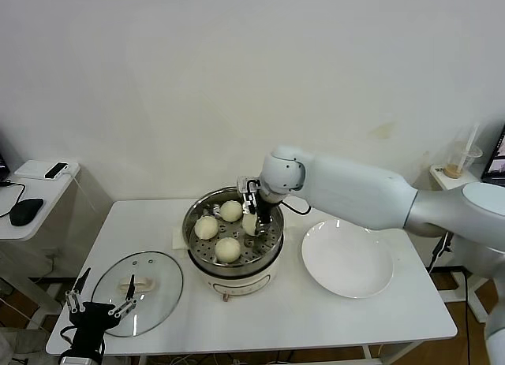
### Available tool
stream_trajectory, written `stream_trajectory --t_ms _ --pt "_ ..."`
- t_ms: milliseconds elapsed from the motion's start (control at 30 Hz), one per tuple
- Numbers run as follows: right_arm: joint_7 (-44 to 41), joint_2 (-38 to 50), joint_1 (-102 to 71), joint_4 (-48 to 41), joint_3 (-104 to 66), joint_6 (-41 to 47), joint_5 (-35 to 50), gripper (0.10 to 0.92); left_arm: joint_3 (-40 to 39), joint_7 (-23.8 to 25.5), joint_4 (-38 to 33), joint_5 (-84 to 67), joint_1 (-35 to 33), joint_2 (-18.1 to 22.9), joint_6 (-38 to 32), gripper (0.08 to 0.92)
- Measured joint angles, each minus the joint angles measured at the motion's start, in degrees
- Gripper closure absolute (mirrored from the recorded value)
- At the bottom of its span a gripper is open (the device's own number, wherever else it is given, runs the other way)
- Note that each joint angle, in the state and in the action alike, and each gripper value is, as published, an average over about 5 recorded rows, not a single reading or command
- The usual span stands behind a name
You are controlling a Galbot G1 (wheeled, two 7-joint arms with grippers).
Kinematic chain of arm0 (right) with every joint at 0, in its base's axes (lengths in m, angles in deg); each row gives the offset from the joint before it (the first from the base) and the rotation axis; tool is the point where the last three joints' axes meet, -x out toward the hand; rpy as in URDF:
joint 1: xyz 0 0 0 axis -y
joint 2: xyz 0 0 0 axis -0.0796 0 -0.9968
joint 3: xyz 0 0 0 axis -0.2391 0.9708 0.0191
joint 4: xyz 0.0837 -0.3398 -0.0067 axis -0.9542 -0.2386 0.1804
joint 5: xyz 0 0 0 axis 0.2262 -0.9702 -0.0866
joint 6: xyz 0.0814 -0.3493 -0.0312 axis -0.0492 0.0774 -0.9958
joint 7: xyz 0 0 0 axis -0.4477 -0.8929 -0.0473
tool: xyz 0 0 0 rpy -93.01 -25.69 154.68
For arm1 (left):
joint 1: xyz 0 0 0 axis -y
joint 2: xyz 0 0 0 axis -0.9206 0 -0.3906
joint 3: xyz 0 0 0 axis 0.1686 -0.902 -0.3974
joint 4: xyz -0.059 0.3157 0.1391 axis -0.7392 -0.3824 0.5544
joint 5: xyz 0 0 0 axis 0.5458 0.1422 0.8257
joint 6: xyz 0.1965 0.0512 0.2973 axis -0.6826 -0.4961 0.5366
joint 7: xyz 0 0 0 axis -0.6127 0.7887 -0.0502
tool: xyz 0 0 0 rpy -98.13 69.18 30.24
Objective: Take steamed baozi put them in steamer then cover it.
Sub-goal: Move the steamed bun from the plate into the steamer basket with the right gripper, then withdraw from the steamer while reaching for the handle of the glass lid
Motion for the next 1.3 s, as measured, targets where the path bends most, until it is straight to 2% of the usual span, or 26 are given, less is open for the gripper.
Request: stream_trajectory --t_ms 100,300,700,1000,1300 --pt "0.0 0.0 -0.4 -0.2 -0.3 -0.2 -0.4 0.359 0.0 0.0 0.0 0.0 0.0 0.0 0.0 0.177" --pt "-0.3 0.6 -0.4 0.5 -1.1 -0.1 -0.9 0.222 0.0 0.0 0.0 0.0 -0.1 0.1 0.0 0.177" --pt "2.3 5.7 0.7 6.2 -5.6 -0.2 2.8 0.202 -0.5 0.0 -0.1 0.0 0.5 0.1 -0.1 0.177" --pt "17.3 14.9 -6.7 16.7 -13.7 -4.8 9.9 0.203 -1.2 0.0 -0.2 0.1 1.0 0.0 -0.2 0.177" --pt "33.7 22.5 -28.7 26.6 -33.4 -15.9 10.6 0.203 -2.4 -0.1 0.6 0.4 1.9 -0.1 -0.7 0.177"
